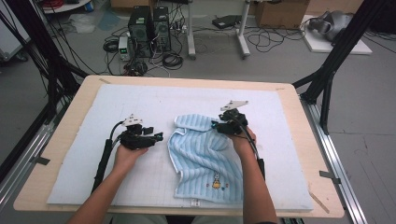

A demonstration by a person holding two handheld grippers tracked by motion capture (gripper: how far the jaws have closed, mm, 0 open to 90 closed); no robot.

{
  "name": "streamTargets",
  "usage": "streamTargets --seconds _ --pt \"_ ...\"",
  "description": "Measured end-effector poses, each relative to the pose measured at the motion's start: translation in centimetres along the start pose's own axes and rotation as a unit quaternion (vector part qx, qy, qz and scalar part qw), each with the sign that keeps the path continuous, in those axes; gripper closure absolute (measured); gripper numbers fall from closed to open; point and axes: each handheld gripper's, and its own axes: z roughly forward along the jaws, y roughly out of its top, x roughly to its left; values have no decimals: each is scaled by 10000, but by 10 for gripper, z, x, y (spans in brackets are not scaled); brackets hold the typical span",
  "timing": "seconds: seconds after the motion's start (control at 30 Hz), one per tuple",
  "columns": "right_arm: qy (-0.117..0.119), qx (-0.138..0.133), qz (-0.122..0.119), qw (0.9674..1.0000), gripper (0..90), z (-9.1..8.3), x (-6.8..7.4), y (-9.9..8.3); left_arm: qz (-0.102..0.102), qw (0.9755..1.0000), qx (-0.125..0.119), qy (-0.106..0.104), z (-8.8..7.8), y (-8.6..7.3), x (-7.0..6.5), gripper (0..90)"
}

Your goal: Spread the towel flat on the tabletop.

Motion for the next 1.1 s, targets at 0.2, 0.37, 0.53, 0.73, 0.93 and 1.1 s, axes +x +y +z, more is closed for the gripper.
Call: streamTargets --seconds 0.2,0.37,0.53,0.73,0.93,1.1 --pt "655 365 -480 9960 568 28 19 3 4 10000 28 10 -2 0 1 434" --pt "312 415 -708 9961 847 34 16 6 56 9999 100 -59 -3 0 -1 438" --pt "-598 154 -107 9980 852 35 -7 18 142 9996 177 -144 -3 0 -8 441" --pt "-2097 -30 869 9739 768 31 -30 32 130 9995 168 -254 -3 0 -15 441" --pt "-1799 -291 1137 9767 609 13 -34 29 93 9990 185 -393 0 0 -17 439" --pt "-1564 -713 1091 9791 528 -21 -32 20 -13 9985 26 -542 3 5 -21 436"
